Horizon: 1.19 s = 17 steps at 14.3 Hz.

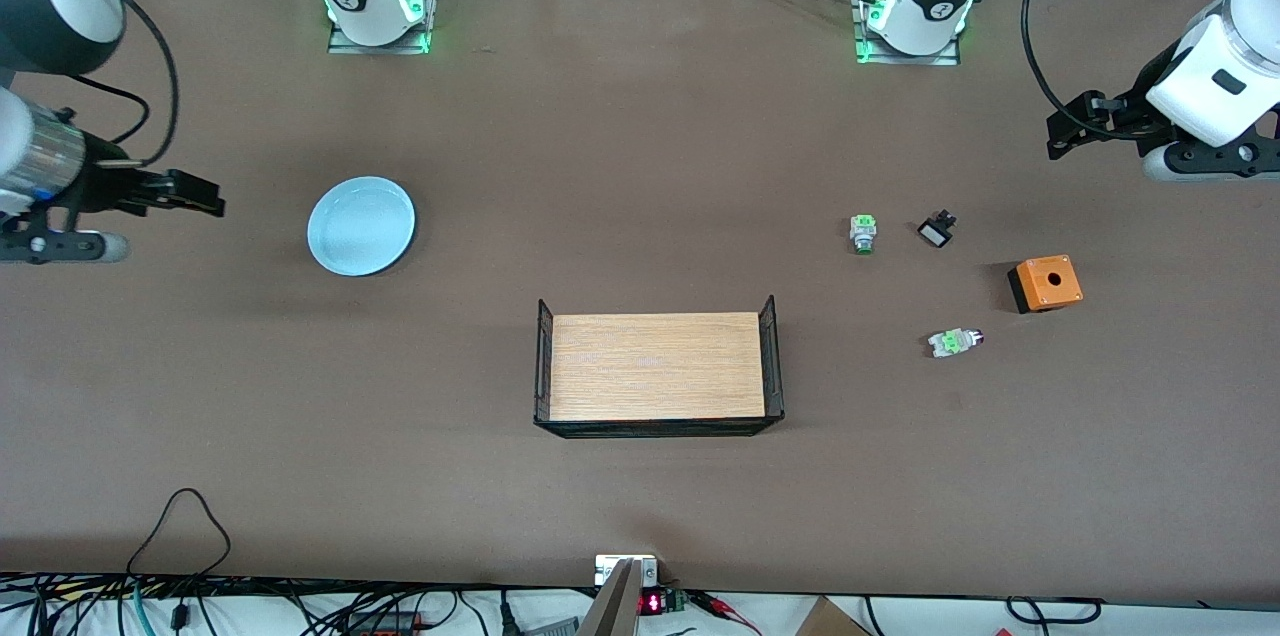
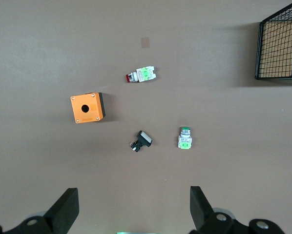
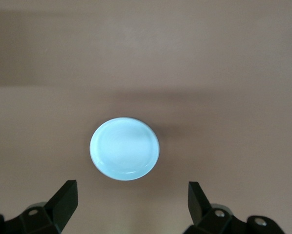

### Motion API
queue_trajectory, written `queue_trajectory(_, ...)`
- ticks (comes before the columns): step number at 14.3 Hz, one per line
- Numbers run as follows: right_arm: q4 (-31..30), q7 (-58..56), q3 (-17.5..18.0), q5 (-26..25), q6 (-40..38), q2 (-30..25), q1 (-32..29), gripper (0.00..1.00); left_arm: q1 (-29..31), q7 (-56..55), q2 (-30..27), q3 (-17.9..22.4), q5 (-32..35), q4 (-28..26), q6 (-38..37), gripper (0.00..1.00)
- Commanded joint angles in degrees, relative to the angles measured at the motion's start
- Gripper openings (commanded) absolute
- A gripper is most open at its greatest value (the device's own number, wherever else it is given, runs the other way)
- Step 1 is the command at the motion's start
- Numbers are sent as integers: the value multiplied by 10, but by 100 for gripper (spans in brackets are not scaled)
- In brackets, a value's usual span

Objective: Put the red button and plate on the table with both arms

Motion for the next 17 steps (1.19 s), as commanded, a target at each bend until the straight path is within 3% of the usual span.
queue_trajectory(1, 69, -9, -25, -7, -55, 10, -5, 100, 0, 10, 8, -1, -2, 17, -8, 100)
queue_trajectory(5, 116, -6, -23, -5, -111, 9, 0, 100, 0, 10, 8, -1, -2, 17, -8, 100)
queue_trajectory(8, 84, -6, -25, -5, -111, -9, -1, 100, 0, 10, 8, 0, -2, 17, -8, 100)
queue_trajectory(11, -5, -6, -24, -9, -34, -64, 2, 100, 0, 10, 8, 0, -2, 17, -8, 100)
queue_trajectory(17, 21, -5, -22, -2, -63, -66, 1, 100, 0, 10, 8, 0, -2, 17, -8, 100)
